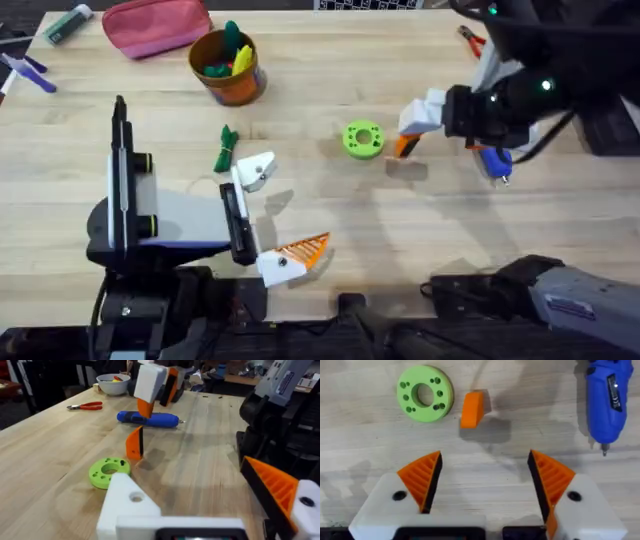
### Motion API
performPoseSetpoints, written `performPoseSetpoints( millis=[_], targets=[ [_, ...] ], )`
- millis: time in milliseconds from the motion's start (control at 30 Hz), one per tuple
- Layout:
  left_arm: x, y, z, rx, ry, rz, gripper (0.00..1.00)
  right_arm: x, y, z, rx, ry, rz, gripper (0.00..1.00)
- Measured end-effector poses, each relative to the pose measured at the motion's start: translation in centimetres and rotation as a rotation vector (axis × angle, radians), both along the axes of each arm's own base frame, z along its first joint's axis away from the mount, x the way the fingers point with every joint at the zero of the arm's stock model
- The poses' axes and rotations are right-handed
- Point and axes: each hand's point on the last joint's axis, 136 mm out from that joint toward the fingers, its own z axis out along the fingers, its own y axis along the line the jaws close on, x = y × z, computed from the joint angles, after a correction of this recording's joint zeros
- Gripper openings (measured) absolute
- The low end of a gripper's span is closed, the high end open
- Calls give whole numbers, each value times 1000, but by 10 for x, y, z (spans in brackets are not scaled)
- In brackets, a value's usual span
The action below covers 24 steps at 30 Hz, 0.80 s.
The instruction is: Pick up the gripper from the table and insert it into the empty holder that is missing its gripper. Then pick up a screw, insert it into the mounting hole, and use the screwdriver to tighten it. Finally, clean up the table by picking up the vegetable and placing it into the bucket.
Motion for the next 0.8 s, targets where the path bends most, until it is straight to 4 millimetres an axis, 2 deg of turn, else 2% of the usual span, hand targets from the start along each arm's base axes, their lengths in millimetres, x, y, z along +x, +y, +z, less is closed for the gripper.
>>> performPoseSetpoints(
  millis=[200, 633, 800],
  targets=[
    [0, 0, 0, 0, 0, 0, 985, 17, 6, -1, -28, 57, -16, 994],
    [0, 0, 0, 0, 0, 0, 985, 28, 10, -48, -91, 199, 7, 993],
    [0, 0, 0, 0, 0, 0, 985, 40, 16, -64, -92, 206, 32, 986]
  ],
)
